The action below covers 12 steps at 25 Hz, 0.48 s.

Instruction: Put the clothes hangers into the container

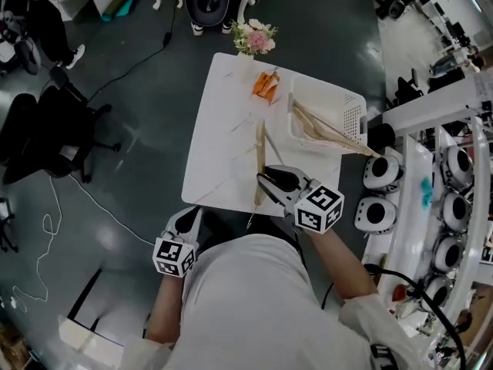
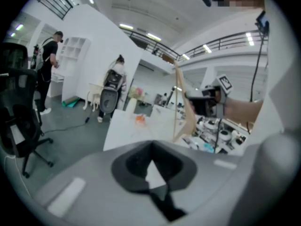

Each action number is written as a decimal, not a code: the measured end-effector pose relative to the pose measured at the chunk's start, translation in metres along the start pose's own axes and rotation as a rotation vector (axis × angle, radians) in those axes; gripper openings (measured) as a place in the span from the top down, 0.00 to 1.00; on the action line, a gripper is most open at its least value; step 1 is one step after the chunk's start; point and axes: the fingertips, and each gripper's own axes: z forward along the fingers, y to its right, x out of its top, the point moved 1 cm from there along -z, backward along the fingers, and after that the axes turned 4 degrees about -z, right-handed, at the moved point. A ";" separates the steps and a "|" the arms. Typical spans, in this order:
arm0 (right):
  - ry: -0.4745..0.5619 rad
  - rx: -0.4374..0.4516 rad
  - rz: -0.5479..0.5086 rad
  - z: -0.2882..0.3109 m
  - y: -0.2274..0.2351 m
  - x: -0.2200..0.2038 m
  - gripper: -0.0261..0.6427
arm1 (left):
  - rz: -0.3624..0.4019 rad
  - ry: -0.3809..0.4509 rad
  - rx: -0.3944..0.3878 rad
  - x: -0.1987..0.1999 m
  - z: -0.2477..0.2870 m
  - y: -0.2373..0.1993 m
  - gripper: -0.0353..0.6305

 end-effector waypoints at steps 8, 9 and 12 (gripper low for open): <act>0.104 -0.103 0.137 -0.063 0.019 0.023 0.85 | 0.044 -0.038 -0.082 -0.001 0.018 0.014 0.94; 0.111 -0.123 0.143 -0.071 0.021 0.024 0.85 | 0.049 -0.042 -0.092 0.000 0.020 0.016 0.94; 0.121 -0.195 0.154 -0.100 0.033 0.026 0.85 | 0.066 -0.054 -0.122 0.000 0.026 0.021 0.94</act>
